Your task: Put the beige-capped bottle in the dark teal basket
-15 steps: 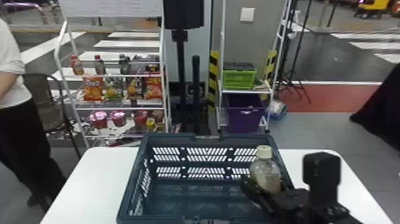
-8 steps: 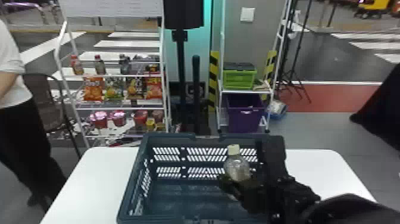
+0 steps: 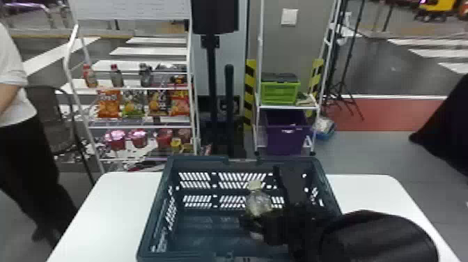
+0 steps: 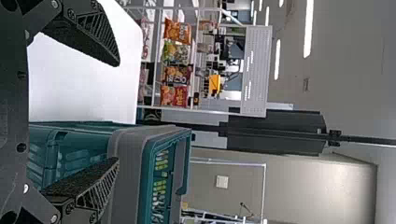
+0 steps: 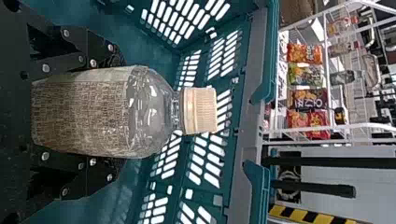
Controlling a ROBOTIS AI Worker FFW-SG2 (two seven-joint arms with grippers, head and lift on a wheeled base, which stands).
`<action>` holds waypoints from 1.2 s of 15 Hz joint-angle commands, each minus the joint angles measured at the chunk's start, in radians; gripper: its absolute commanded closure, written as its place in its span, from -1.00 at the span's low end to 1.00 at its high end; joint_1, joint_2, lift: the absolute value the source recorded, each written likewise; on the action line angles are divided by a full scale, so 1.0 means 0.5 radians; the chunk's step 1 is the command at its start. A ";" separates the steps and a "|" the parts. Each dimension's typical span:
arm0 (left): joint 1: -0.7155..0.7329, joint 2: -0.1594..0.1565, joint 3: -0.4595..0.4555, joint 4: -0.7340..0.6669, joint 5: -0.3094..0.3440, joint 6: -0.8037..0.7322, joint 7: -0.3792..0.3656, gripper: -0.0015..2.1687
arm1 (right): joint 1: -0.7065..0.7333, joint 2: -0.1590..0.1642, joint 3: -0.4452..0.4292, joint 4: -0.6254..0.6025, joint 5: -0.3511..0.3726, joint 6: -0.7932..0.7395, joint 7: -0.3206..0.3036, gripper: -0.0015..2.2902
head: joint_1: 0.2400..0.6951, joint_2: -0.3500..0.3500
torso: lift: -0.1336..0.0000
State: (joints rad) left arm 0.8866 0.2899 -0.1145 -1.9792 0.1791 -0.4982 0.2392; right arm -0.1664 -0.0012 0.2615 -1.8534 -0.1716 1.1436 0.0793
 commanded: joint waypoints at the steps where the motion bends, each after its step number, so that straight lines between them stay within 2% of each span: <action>1: -0.003 0.000 0.002 -0.002 0.004 0.001 0.000 -0.84 | -0.026 0.004 -0.001 0.038 -0.013 0.000 -0.002 0.85 | 0.14 0.00 | 1.00; 2: -0.003 0.000 0.002 -0.002 0.007 0.001 0.000 -0.84 | -0.026 0.004 -0.001 0.038 -0.022 0.000 -0.002 0.76 | 0.14 0.00 | 1.00; 3: -0.003 0.000 0.002 -0.005 0.007 0.007 0.000 -0.84 | -0.029 0.004 -0.008 0.034 -0.046 0.000 -0.002 0.41 | 0.14 0.00 | 1.00; 4: -0.003 0.000 0.002 -0.009 0.007 0.007 0.000 -0.84 | -0.029 0.004 -0.011 0.034 -0.074 0.000 -0.002 -0.40 | 0.14 0.00 | 1.00; 5: -0.003 0.000 0.002 -0.012 0.007 0.013 0.000 -0.84 | -0.029 0.004 -0.011 0.031 -0.077 0.006 -0.017 -1.00 | 0.14 0.00 | 1.00; 10: 0.006 0.003 0.002 -0.033 0.007 0.019 0.000 -0.84 | -0.005 0.004 -0.017 -0.009 -0.080 0.019 -0.085 -0.96 | 0.14 0.00 | 1.00; 13: 0.015 0.003 0.002 -0.045 0.004 0.019 0.000 -0.84 | 0.094 -0.016 -0.035 -0.220 -0.080 -0.012 -0.094 -0.96 | 0.14 0.00 | 1.00; 14: 0.015 0.003 0.002 -0.045 0.004 0.019 0.000 -0.84 | 0.155 -0.040 -0.048 -0.297 -0.080 -0.067 -0.091 -0.96 | 0.14 0.00 | 1.00; 16: 0.019 0.003 0.002 -0.045 0.004 0.019 -0.003 -0.84 | 0.342 -0.151 -0.054 -0.478 -0.089 -0.270 -0.091 -0.96 | 0.14 0.00 | 1.00; 18: 0.015 0.006 0.002 -0.042 0.004 0.019 -0.006 -0.84 | 0.594 -0.225 -0.109 -0.616 -0.089 -0.644 -0.076 -0.96 | 0.14 0.00 | 1.00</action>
State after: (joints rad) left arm 0.8951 0.2929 -0.1135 -2.0015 0.1810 -0.4885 0.2372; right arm 0.0482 -0.0887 0.2240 -2.1143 -0.2158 0.9415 0.0383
